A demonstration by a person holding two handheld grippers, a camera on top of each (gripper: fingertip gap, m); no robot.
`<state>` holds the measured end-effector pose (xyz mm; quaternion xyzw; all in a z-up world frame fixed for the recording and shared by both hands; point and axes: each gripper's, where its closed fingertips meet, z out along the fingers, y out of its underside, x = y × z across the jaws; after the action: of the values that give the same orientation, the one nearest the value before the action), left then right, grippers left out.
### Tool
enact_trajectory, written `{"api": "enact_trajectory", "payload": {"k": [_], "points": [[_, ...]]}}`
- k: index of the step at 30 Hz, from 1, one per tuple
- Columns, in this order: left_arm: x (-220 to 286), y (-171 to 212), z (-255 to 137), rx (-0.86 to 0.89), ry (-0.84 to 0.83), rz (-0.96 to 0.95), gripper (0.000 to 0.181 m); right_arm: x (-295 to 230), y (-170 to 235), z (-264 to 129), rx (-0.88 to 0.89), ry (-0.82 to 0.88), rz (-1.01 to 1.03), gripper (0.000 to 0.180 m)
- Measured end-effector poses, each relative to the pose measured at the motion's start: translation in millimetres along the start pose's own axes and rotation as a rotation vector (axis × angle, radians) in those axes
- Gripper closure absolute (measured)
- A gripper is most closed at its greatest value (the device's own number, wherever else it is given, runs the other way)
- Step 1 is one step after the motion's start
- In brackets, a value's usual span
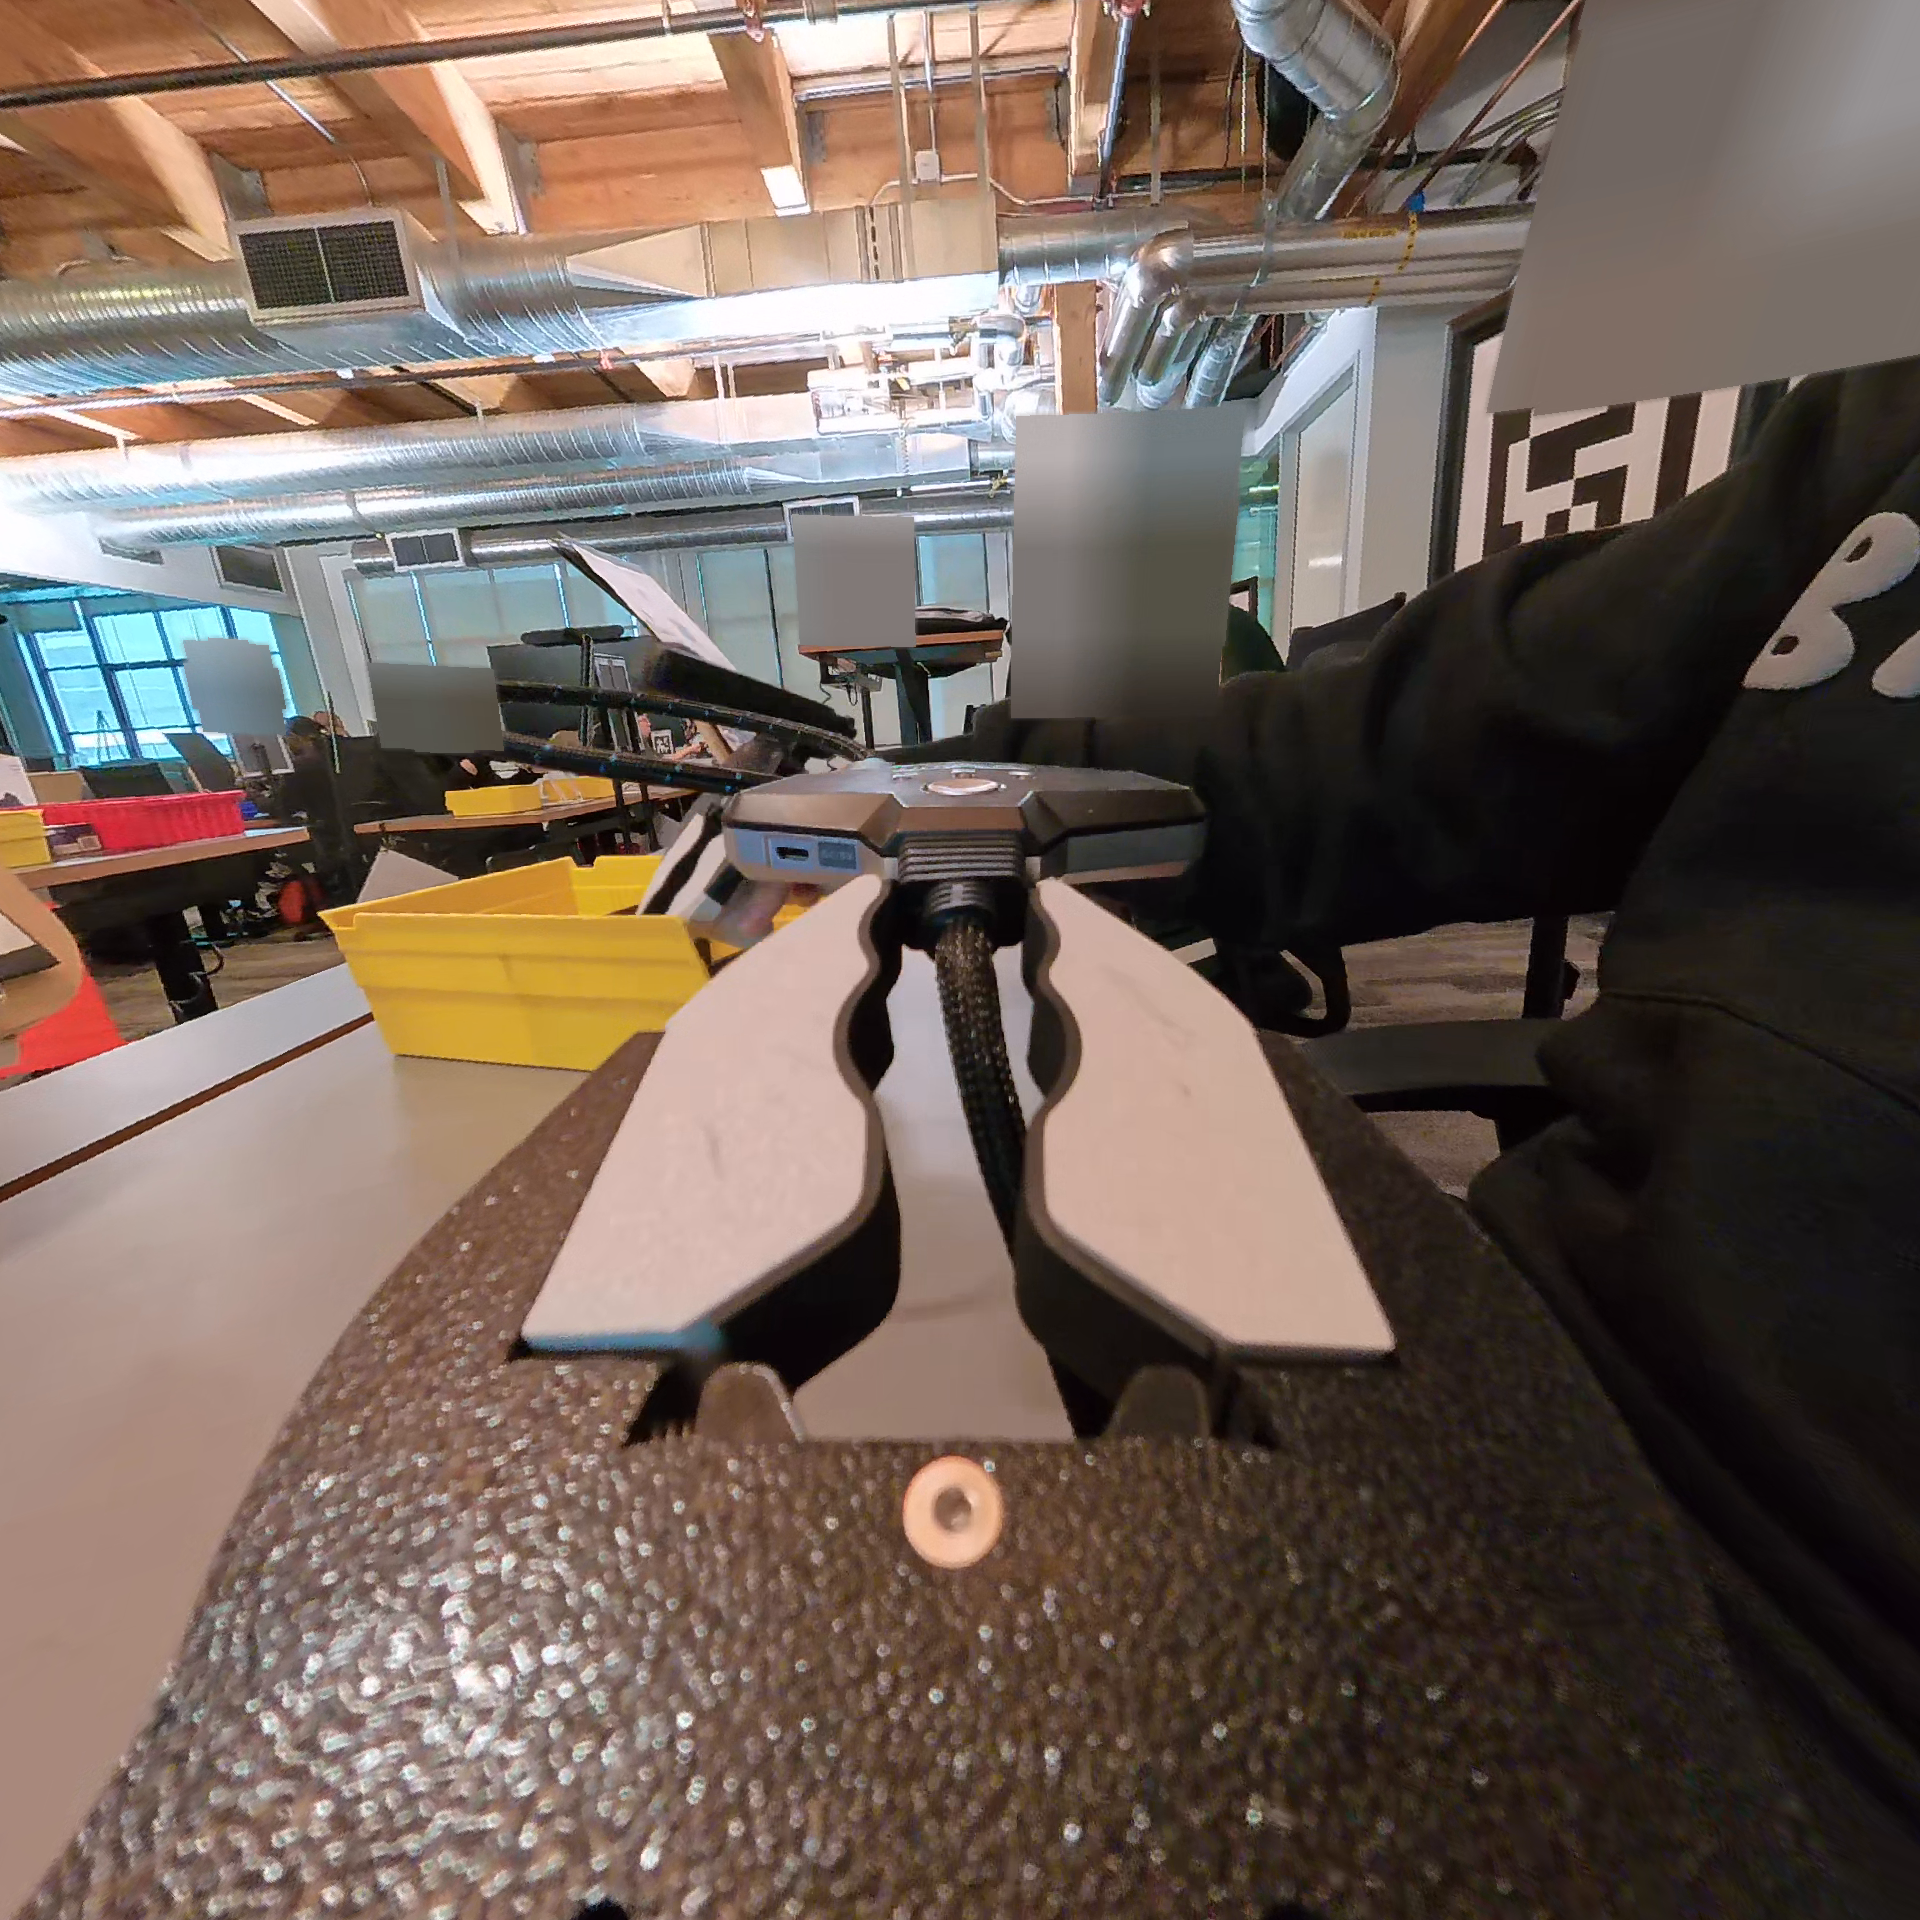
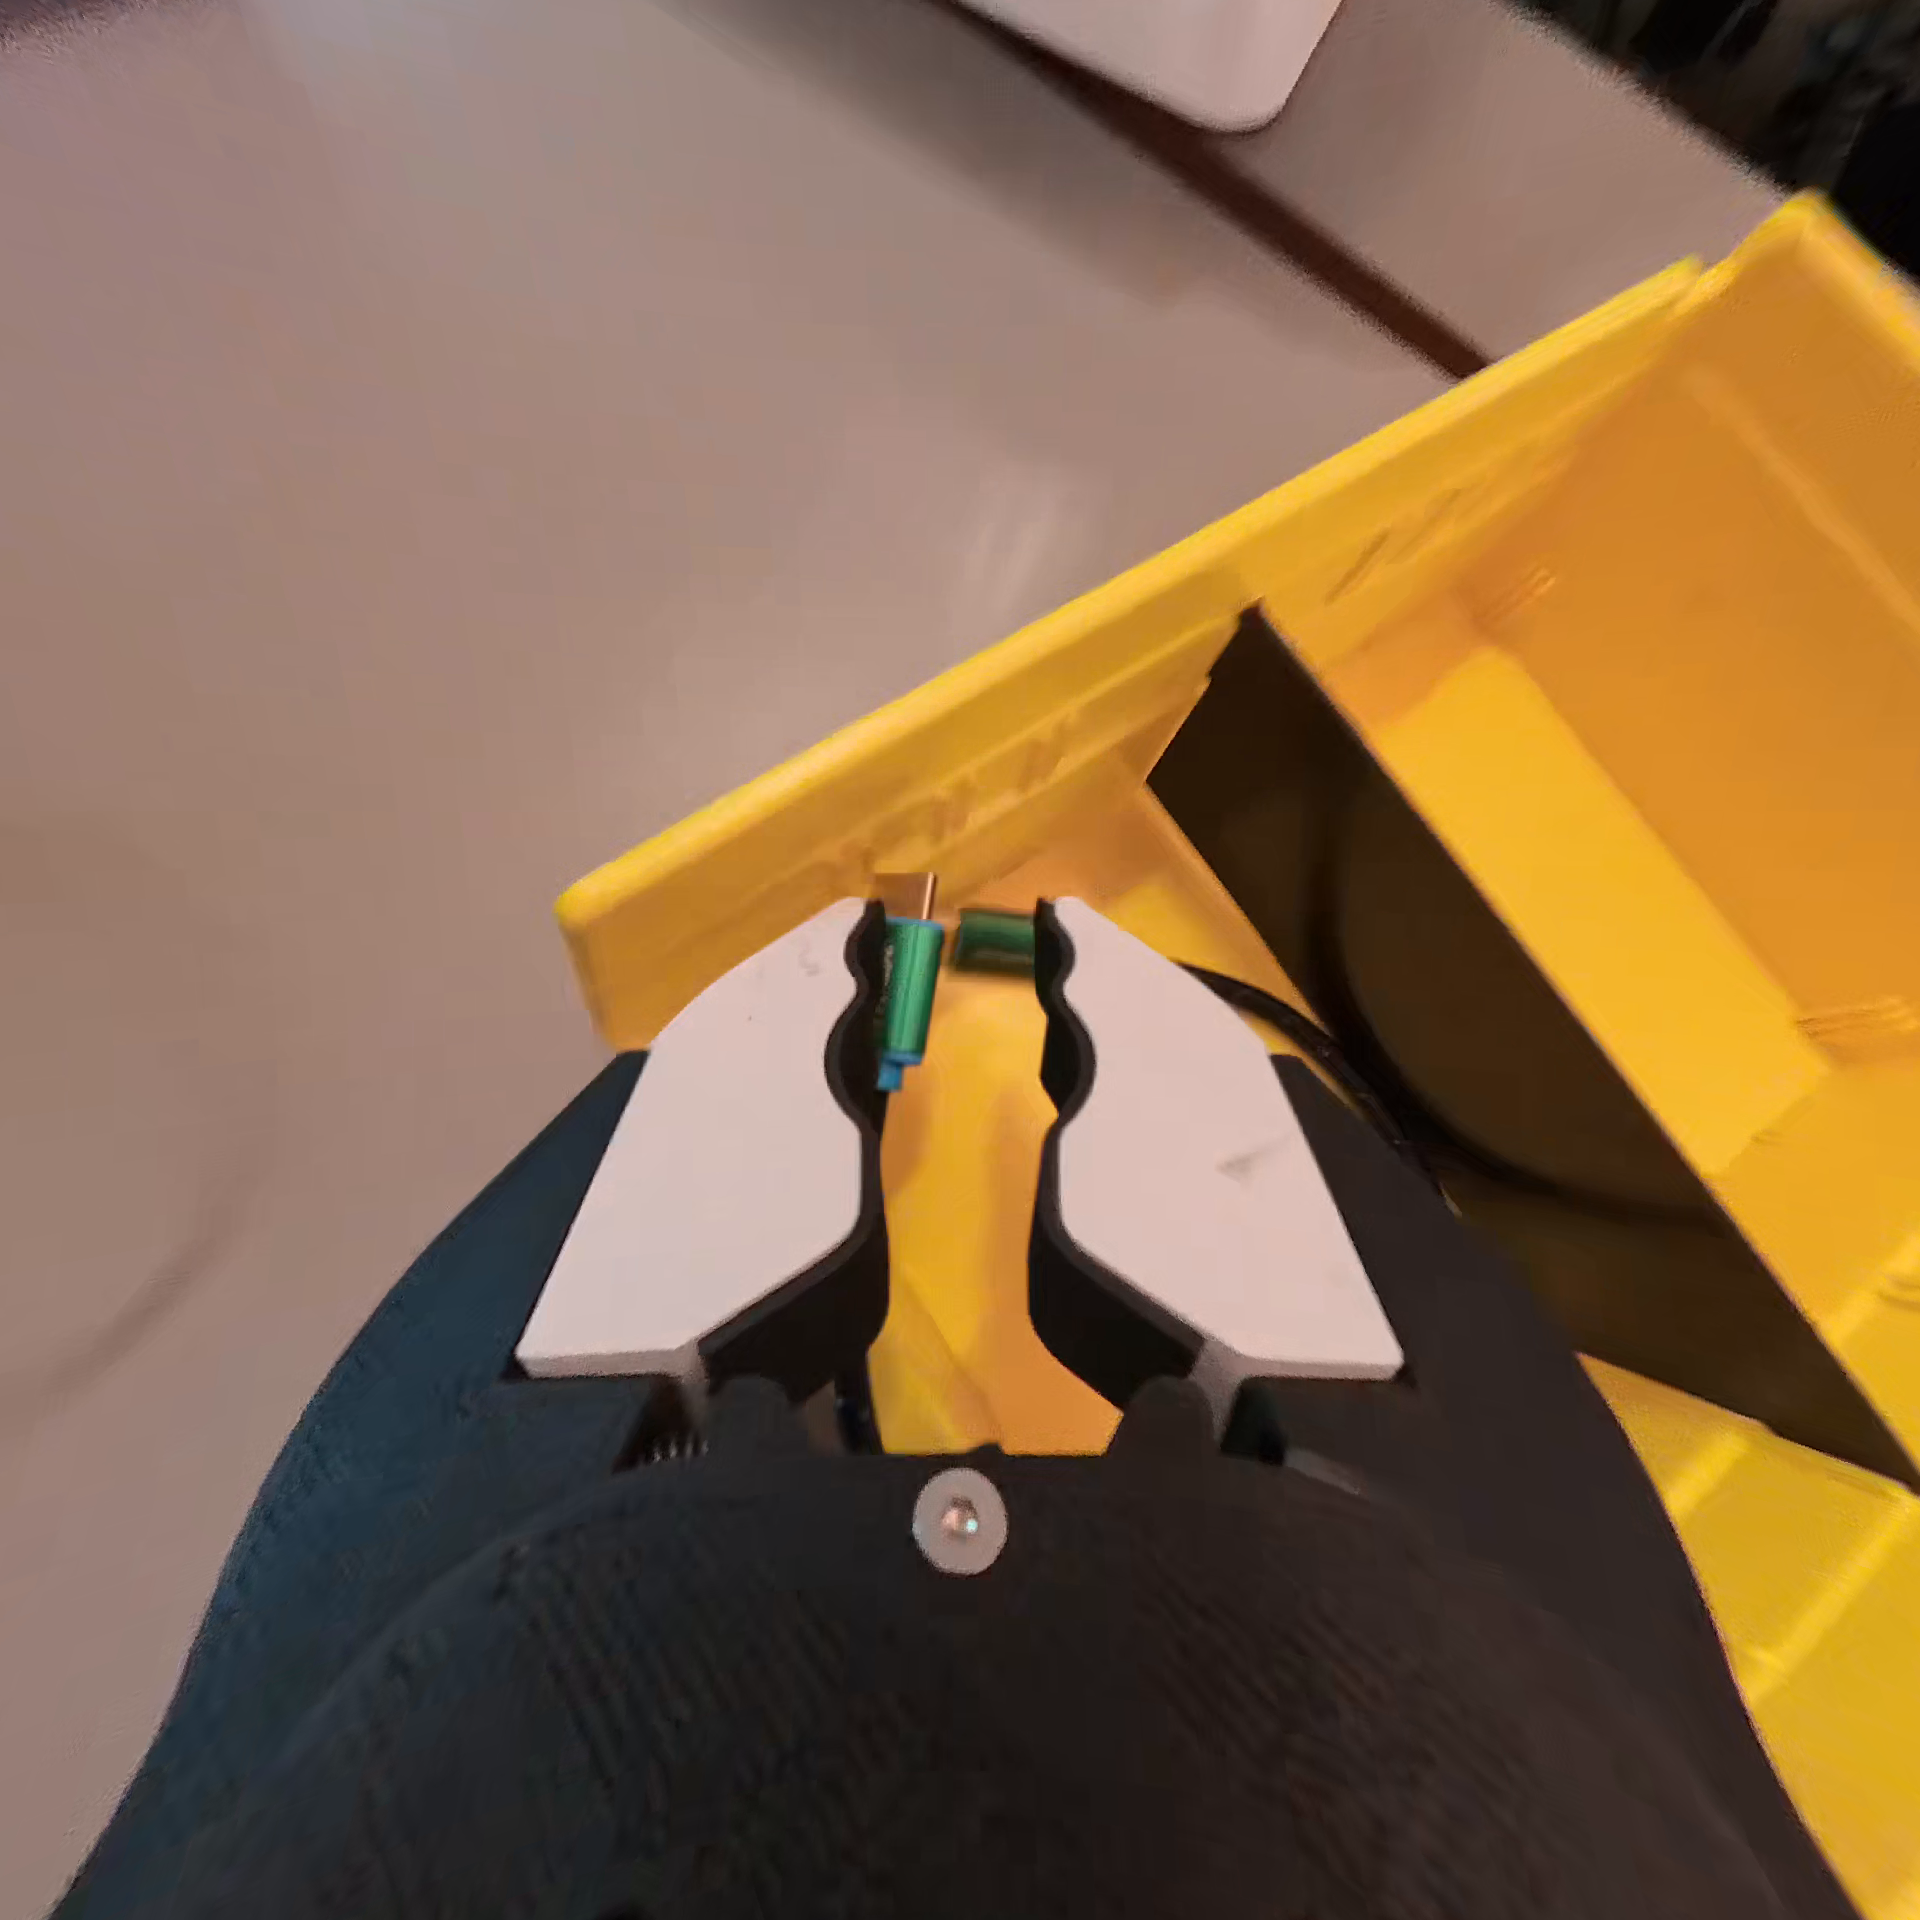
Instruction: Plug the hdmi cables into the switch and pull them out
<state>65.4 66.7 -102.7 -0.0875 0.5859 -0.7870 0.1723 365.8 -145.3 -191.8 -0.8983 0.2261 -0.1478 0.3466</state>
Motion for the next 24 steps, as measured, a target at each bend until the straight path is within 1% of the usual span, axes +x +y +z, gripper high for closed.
{"api": "enact_trajectory", "payload": {"k": [1,3,4,6,8,10,13,15,17,19,22,24], "points": [[0,1,0,-0.001,0.0,-0.003,0.159,-4,8,4,-0.045,-0.012,0.0,0.148],[0,2,0,-0.002,0.001,-0.007,0.159,-10,19,8,-0.119,-0.036,0.005,0.128],[0,2,0,-0.002,0.0,-0.007,0.159,-10,18,5,-0.126,-0.02,-0.002,0.124],[0,2,0,-0.002,0.001,-0.006,0.159,-5,7,-7,-0.087,0.036,-0.01,0.12],[0,1,0,-0.001,0.002,-0.005,0.159,-10,-12,-29,-0.011,0.045,-0.007,0.109],[1,0,0,0.002,0.004,-0.002,0.159,-31,-38,-59,0.13,-0.003,-0.004,0.1],[1,1,1,-0.003,0.003,0.003,0.159,-114,-70,-110,0.347,-0.25,-0.074,0.085],[1,4,3,-0.015,0.006,0.005,0.159,-174,-80,-143,0.491,-0.353,-0.206,0.086],[4,8,5,-0.033,0.019,0.012,0.159,-227,-80,-162,0.582,-0.418,-0.332,0.088],[9,13,9,-0.053,0.042,0.022,0.159,-255,-80,-163,0.609,-0.421,-0.364,0.097],[16,17,14,-0.07,0.076,0.031,0.159,-284,-81,-155,0.629,-0.463,-0.382,0.117],[21,20,17,-0.081,0.101,0.035,0.159,-294,-73,-138,0.56,-0.461,-0.428,0.121]]}}
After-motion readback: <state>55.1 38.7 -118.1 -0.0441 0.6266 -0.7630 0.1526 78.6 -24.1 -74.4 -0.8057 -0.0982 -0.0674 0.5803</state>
